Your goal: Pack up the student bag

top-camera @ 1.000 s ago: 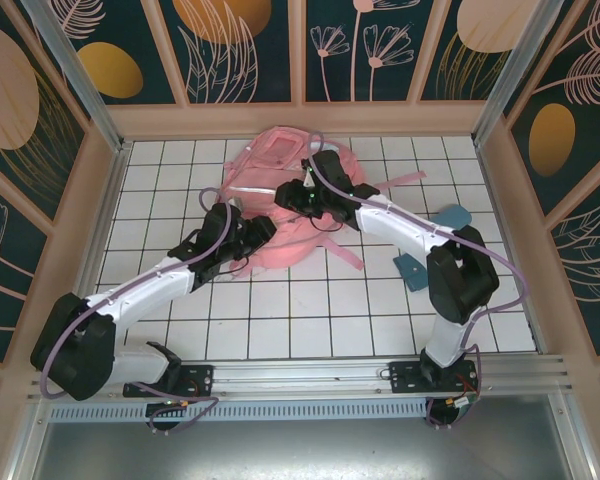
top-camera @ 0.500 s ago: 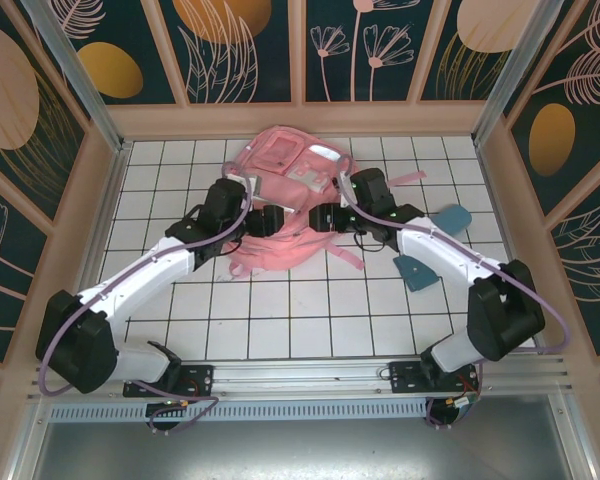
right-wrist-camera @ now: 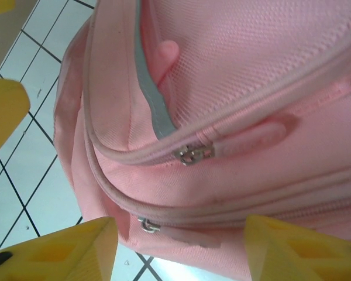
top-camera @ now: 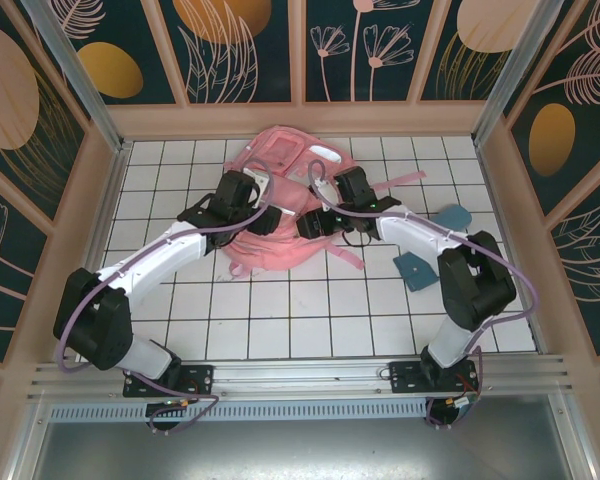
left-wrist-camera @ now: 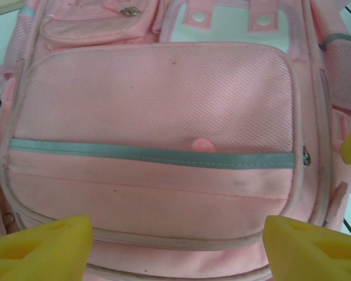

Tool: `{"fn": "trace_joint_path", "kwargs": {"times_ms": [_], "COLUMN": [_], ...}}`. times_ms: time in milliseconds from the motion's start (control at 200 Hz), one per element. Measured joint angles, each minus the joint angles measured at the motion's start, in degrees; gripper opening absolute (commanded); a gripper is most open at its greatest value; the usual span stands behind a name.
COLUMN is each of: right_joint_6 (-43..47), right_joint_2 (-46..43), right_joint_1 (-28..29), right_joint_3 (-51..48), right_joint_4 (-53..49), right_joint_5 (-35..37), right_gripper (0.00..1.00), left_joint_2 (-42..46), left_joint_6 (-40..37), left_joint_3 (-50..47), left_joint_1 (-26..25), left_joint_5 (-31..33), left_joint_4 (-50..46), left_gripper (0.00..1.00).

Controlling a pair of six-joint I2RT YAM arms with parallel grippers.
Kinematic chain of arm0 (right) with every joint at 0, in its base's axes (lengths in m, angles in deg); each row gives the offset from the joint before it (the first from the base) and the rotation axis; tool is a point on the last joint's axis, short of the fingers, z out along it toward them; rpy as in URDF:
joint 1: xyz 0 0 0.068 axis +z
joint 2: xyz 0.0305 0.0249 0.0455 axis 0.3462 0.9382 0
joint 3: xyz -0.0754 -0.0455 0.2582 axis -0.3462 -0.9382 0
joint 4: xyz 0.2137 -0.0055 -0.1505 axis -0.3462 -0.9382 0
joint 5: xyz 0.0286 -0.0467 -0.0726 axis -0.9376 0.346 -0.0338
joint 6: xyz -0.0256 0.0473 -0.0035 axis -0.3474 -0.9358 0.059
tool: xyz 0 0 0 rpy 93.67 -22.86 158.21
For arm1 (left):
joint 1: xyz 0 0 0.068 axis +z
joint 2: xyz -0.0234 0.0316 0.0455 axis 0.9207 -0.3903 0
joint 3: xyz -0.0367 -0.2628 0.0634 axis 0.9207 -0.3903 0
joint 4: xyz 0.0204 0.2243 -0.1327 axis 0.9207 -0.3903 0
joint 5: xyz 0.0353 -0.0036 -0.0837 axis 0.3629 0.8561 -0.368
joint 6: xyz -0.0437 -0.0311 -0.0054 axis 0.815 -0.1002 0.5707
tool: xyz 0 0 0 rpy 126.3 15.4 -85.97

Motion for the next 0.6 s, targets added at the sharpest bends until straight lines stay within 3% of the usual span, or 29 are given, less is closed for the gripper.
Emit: {"fn": "trace_joint_path", "kwargs": {"times_ms": [395,601], "right_joint_6": [3.0,4.3], "right_joint_2": [2.9,3.8], "right_joint_1": [0.0,0.6], "right_joint_3": [1.4,2.1], "right_joint_4": [-3.4,-5.1], "right_joint_5": [-1.0,-1.8], "right_gripper": [0.53,0.33], "left_joint_2": [0.0,0.0], "left_joint_6": [0.6,0.7], "left_joint_3": [0.1,0.1], "left_joint_1": [0.7,0.7], "left_joint_5": [0.6,0.7], "left_joint_4": [0.0,0.0], "left_gripper": [0.77,0.77]}}
